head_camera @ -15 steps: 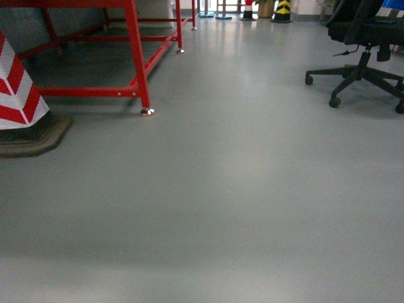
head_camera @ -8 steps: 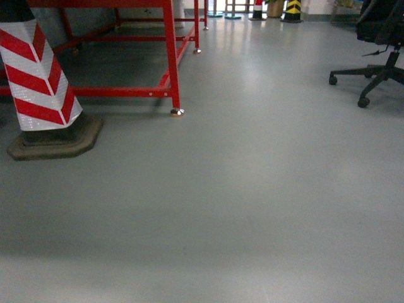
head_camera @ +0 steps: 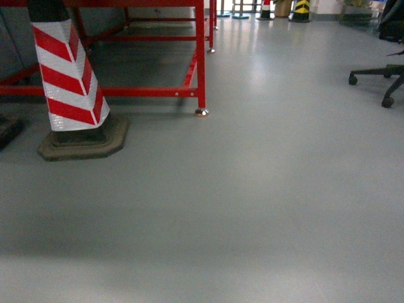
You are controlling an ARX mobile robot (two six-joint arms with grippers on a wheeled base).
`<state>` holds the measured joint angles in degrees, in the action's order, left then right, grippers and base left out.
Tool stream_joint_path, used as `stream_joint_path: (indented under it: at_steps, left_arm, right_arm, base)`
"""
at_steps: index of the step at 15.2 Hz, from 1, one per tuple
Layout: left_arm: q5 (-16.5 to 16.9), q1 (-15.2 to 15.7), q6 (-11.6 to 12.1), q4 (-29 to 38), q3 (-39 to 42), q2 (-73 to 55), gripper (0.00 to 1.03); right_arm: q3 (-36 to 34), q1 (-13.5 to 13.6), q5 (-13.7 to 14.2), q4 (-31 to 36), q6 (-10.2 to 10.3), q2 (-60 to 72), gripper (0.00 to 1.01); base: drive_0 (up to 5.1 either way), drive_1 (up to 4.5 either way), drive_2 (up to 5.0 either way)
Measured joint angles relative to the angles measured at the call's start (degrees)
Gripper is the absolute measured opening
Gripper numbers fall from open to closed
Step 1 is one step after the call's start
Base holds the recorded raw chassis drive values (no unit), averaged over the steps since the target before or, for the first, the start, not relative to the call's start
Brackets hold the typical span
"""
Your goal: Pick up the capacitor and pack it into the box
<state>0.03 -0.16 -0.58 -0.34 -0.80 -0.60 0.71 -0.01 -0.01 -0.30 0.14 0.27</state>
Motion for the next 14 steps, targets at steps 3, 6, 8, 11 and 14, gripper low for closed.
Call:
stream_joint_path:
  at_steps: [3, 6, 8, 11, 14]
  left_arm:
    - [-0.3, 0.0, 0.0, -0.1, 0.0, 0.0, 0.44]
    - [0.0, 0.0, 0.0, 0.0, 0.0, 0.0, 0.44]
    - [0.0, 0.0, 0.0, 0.0, 0.0, 0.0, 0.44]
    - [-0.1, 0.0, 0.0, 0.0, 0.0, 0.0, 0.44]
    - [-0.1, 0.0, 0.0, -0.2, 0.0, 0.0, 0.44]
  right_arm:
    - [0.0, 0.0, 0.0, 0.2, 0.0, 0.0, 0.98]
    - [0.0, 0.0, 0.0, -0.1, 0.0, 0.0, 0.98]
    - [0.0, 0.0, 0.0, -0.1, 0.0, 0.0, 0.98]
    - [0.0, 0.0, 0.0, -0.1, 0.0, 0.0, 0.98]
    - [0.0, 0.0, 0.0, 0.1, 0.0, 0.0, 0.98]
  base:
    - [-5.1, 2.4, 2.4]
    - [-5.1, 2.36, 2.4]
    - [-5.1, 2.39, 2.4]
    - [-5.0, 2.49, 2.5]
    - [-5.0, 2.45, 2.4]
